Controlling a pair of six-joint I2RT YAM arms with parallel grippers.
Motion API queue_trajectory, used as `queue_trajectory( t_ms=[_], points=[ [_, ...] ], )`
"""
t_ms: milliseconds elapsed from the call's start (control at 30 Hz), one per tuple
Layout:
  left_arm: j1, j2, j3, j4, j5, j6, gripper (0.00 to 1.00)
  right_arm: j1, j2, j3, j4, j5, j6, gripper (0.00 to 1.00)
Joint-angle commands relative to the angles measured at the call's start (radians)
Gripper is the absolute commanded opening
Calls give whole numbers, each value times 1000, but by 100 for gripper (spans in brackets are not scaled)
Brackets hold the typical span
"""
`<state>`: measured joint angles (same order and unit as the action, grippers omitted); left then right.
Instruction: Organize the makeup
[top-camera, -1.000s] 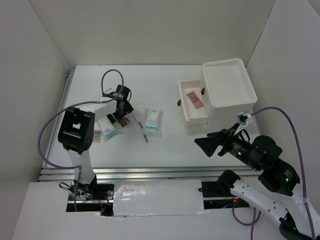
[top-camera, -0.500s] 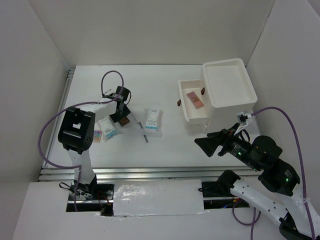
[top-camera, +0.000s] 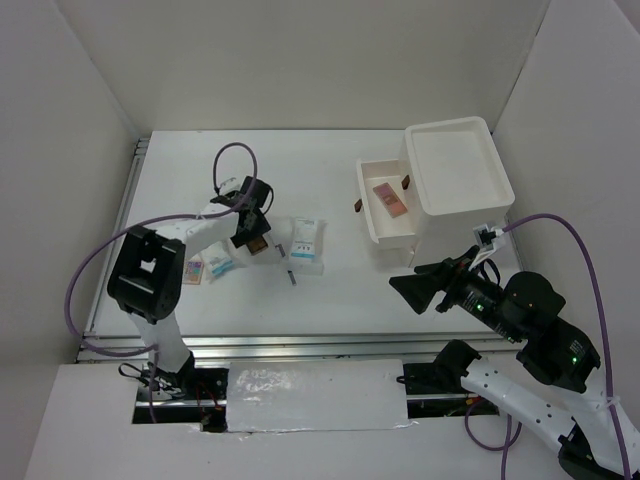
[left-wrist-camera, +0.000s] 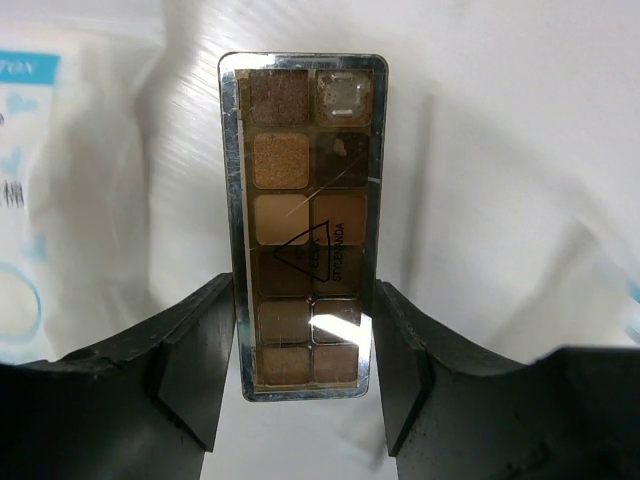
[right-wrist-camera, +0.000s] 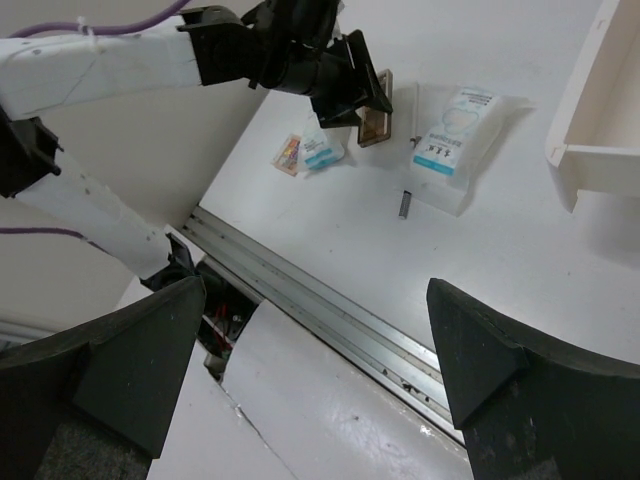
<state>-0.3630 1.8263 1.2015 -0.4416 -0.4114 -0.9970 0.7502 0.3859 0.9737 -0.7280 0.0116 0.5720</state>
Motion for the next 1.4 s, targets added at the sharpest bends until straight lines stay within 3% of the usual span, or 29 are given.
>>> queue_trajectory(
  t_ms=[0,133,267,500,767,900,933,967,1000,1200,1333,1367],
  points=[
    [-47,-134,36,-12,-21,9,30,6,-1,13,25,5,-20,100],
    [-126,-188,114,-65,-50,11,30,6,-1,14,32,5,-18,100],
    [-221,-197,196,-16,-20,38,30,8,1,20,35,5,-17,100],
    [-402,15,525,64,81,158,31,8,-5,46,16,5,-14,100],
    [-429,258,857,63,210,136,36,9,-22,88,-31,34,-20,100],
    [-429,355,946,69,247,124,52,8,-18,100,-33,48,-27,100],
    [-429,366,978,67,252,123,69,6,-12,100,-31,45,-27,100],
    [-430,376,997,55,252,124,77,8,-10,102,-33,42,-27,100],
    [-429,390,1024,43,247,124,99,6,-7,100,-30,36,-27,100],
    [-422,262,913,38,178,143,100,8,-7,80,-16,37,-27,100],
    [-403,113,817,-47,24,143,99,6,-5,71,-13,31,-27,100],
    [-390,67,805,-148,-75,135,99,6,-8,69,-10,33,-27,100]
  ],
)
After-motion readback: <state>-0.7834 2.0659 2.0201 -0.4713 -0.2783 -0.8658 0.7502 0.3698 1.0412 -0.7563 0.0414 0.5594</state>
